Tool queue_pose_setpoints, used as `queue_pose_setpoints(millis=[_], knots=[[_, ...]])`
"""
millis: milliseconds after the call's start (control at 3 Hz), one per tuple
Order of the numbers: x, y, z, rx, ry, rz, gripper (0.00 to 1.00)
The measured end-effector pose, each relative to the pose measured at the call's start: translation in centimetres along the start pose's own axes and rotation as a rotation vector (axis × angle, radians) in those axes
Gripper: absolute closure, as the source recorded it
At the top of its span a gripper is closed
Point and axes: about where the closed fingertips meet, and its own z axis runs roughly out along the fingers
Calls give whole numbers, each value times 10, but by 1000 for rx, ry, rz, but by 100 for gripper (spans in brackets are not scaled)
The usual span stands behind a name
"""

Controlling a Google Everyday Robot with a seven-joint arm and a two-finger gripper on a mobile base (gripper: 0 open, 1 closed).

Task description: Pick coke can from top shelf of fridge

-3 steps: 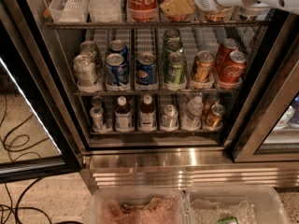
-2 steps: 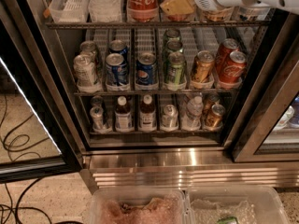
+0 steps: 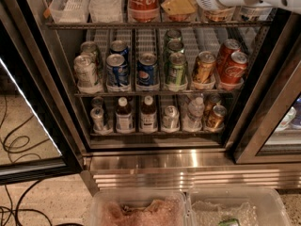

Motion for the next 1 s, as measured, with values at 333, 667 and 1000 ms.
queue_pose_setpoints(millis=[333, 667, 1000], knots=[[-6, 0, -3, -5, -18, 26, 100], [-15, -1, -5, -6, -45, 113, 100], [-20, -1, -5, 1, -58, 164, 100]])
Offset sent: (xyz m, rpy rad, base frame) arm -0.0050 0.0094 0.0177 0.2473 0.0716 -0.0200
